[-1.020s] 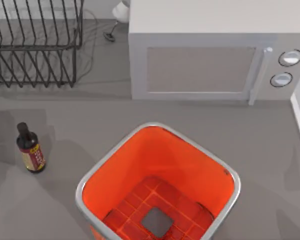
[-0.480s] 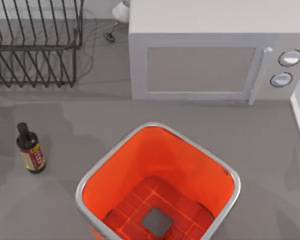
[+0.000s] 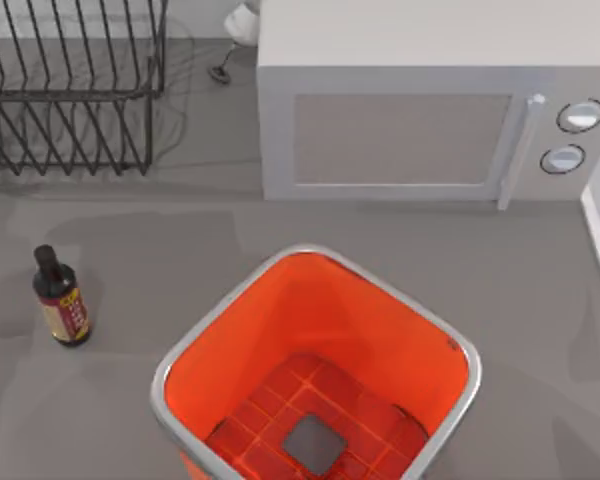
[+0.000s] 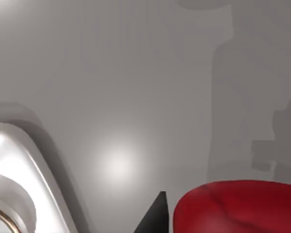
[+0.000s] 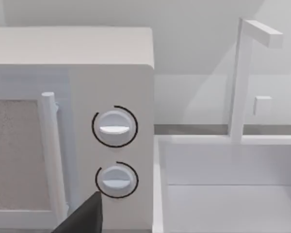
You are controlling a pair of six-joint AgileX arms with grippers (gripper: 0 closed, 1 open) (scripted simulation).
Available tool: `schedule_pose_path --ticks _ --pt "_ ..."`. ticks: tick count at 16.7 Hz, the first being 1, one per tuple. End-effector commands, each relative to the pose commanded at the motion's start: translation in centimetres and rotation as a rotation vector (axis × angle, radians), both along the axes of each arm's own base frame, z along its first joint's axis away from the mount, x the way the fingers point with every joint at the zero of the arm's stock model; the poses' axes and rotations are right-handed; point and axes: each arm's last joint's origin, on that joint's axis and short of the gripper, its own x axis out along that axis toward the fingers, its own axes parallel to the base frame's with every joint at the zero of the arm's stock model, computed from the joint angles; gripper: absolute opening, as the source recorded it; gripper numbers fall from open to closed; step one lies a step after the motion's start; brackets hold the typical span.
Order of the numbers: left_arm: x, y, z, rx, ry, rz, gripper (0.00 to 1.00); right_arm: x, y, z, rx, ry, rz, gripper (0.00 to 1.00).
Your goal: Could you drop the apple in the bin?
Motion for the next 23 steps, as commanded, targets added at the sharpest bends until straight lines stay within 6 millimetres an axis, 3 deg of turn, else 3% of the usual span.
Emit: schedule_pose_path --ticks 5,8,11,15,19,21,23 --pt "0.0 0.0 0.0 0.001 0.001 -0.001 0.00 0.0 0.0 0.0 0.000 0.000 0.000 1.00" --pt "0.3 -2.4 0.2 0.007 -0.006 -0.092 0.00 0.0 0.0 0.0 0.000 0.000 0.000 1.00" --pt "0.4 -8.2 0.4 0.019 -0.013 -0.309 0.00 0.0 0.0 0.0 0.000 0.000 0.000 1.00" --pt "-2.3 -19.1 0.4 0.034 -0.016 -0.733 0.00 0.0 0.0 0.0 0.000 0.000 0.000 1.00" --pt "-9.3 -29.6 0.2 0.047 -0.030 -1.228 0.00 0.0 0.0 0.0 0.000 0.000 0.000 1.00" --pt "-13.3 -33.0 0.3 0.054 -0.050 -1.445 0.00 0.0 0.0 0.0 0.000 0.000 0.000 1.00" --pt "-16.8 -35.0 0.5 0.061 -0.076 -1.613 0.00 0.0 0.0 0.0 0.000 0.000 0.000 1.00"
